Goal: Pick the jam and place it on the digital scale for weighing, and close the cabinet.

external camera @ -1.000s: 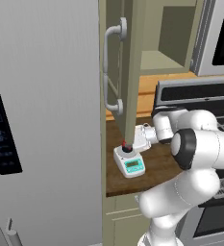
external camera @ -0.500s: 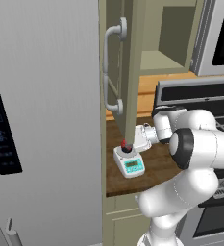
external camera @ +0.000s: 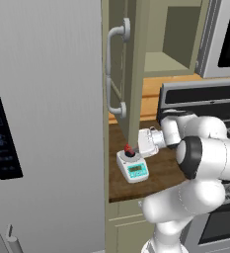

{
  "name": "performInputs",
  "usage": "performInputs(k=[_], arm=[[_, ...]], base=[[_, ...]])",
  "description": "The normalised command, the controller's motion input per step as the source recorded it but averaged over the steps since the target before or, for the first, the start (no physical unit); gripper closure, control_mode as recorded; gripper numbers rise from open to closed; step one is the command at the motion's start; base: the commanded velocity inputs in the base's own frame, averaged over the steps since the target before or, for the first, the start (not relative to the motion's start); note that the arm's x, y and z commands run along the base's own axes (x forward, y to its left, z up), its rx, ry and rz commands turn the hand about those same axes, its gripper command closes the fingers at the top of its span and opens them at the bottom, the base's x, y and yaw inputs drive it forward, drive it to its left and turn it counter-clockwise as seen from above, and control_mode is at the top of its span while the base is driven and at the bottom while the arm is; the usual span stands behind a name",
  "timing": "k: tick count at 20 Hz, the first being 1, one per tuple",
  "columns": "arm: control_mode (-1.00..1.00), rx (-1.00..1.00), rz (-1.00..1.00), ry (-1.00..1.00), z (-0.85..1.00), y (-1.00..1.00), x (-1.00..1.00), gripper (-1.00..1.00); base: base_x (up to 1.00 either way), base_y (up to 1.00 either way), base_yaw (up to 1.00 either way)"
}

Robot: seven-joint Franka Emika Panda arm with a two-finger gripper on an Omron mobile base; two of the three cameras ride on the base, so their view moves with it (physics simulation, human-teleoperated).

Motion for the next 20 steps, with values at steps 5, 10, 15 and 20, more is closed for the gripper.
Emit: performInputs(k=[5,10,15,20], arm=[[-1.0,0.0,0.0,-0.15,0.35,-0.17,-0.35,-1.0],[-1.0,0.0,0.0,-0.2,0.51,-0.08,-0.47,-1.0],[-1.0,0.0,0.0,-0.33,0.87,0.0,-0.73,-1.0],[-1.0,0.0,0.0,-0.38,0.85,0.02,-0.86,-1.0]], base=[[0.0,0.0,0.0],[0.0,0.0,0.0],[0.0,0.0,0.0],[0.0,0.0,0.0]])
